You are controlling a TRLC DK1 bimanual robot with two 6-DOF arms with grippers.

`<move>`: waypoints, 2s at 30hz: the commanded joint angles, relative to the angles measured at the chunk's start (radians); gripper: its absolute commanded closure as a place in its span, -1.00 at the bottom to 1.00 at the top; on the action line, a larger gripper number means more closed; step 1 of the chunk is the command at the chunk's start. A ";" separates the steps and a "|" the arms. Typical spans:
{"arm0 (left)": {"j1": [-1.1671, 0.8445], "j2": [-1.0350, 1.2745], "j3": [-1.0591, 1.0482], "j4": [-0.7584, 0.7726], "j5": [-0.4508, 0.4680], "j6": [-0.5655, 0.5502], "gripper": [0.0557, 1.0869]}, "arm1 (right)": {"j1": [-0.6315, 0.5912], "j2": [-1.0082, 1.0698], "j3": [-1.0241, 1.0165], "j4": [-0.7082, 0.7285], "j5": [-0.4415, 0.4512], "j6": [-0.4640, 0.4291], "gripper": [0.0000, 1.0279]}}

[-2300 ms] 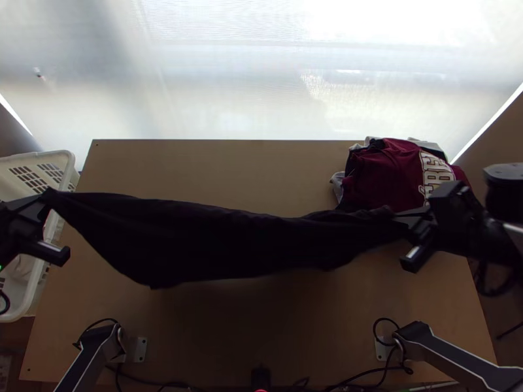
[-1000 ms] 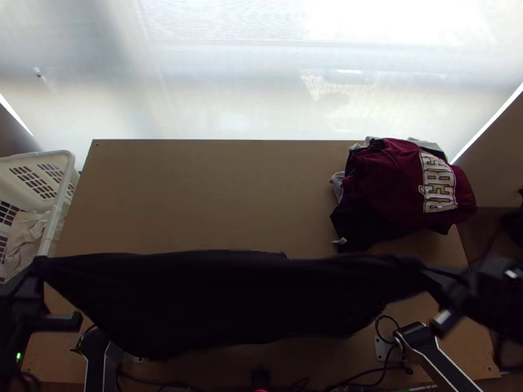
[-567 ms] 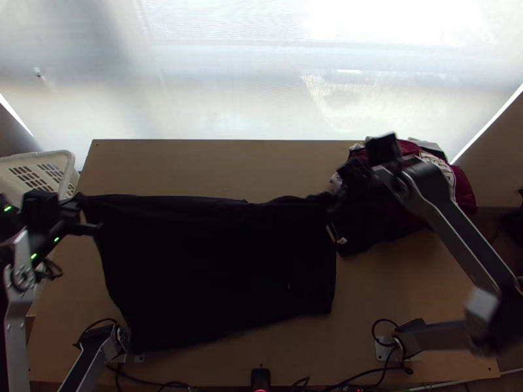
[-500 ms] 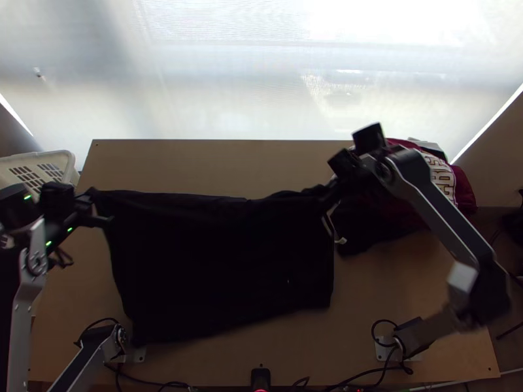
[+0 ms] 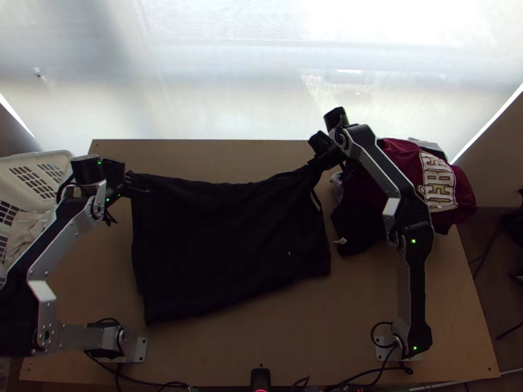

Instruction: Fold the t-shirt

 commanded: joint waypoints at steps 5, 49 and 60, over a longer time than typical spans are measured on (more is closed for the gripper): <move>0.013 0.207 0.060 0.125 -0.088 0.029 0.92 | 0.038 0.154 0.176 -0.012 0.068 -0.023 0.94; -0.131 -0.495 -0.352 -0.184 0.017 0.250 0.92 | -0.008 -0.188 -0.180 -0.179 0.030 0.099 -0.91; -0.117 -0.509 -0.363 -0.184 0.017 0.293 0.92 | 0.093 0.071 0.161 -0.254 0.030 0.115 -0.90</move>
